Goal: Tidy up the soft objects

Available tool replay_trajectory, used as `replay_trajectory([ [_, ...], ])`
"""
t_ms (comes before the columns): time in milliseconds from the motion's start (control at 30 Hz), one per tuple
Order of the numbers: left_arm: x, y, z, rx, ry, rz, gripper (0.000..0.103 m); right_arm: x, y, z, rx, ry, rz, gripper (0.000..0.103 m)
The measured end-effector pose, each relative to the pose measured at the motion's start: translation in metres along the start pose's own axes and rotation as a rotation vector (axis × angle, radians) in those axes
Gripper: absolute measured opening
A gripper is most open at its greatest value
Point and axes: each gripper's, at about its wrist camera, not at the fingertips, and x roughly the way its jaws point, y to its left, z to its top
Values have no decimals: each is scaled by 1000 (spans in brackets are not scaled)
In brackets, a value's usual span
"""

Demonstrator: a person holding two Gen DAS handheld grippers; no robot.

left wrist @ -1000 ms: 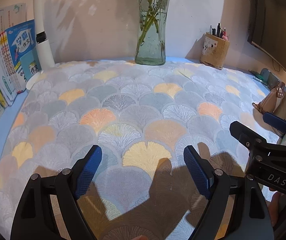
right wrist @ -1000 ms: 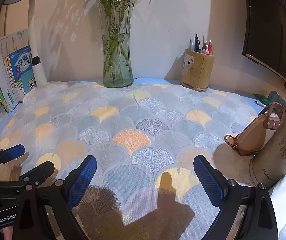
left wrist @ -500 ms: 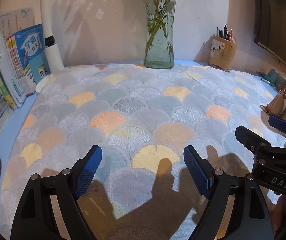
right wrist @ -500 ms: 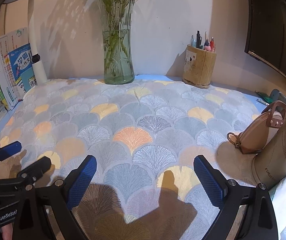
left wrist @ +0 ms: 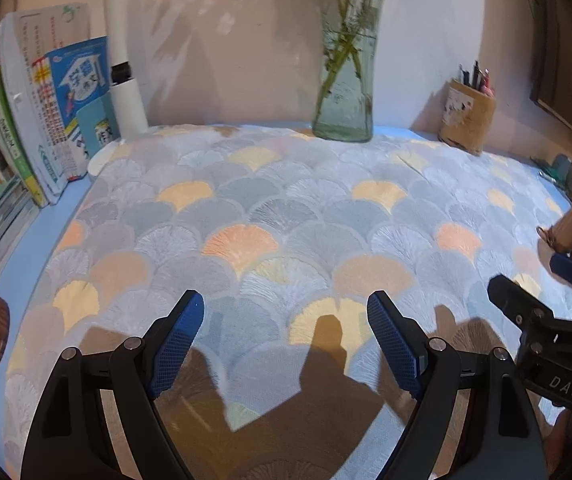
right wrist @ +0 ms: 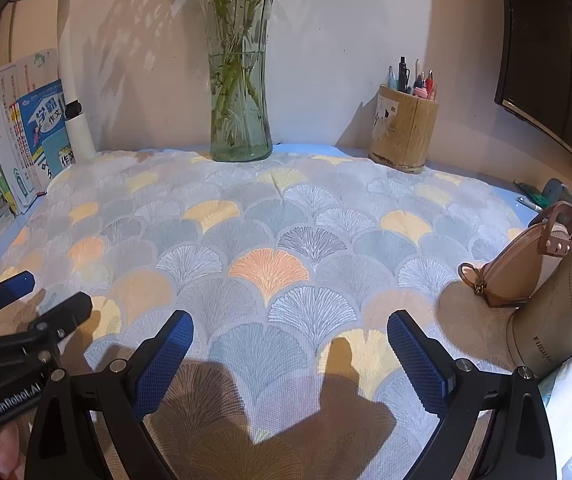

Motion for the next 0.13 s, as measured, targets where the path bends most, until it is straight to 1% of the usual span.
replay_trajectory([
  [67,0,4,1,-14,-6,-17,83,0,0,0,0,1,0,97],
  [133,2,5,1,-17,5,-29,83,0,0,0,-1,1,0,97],
])
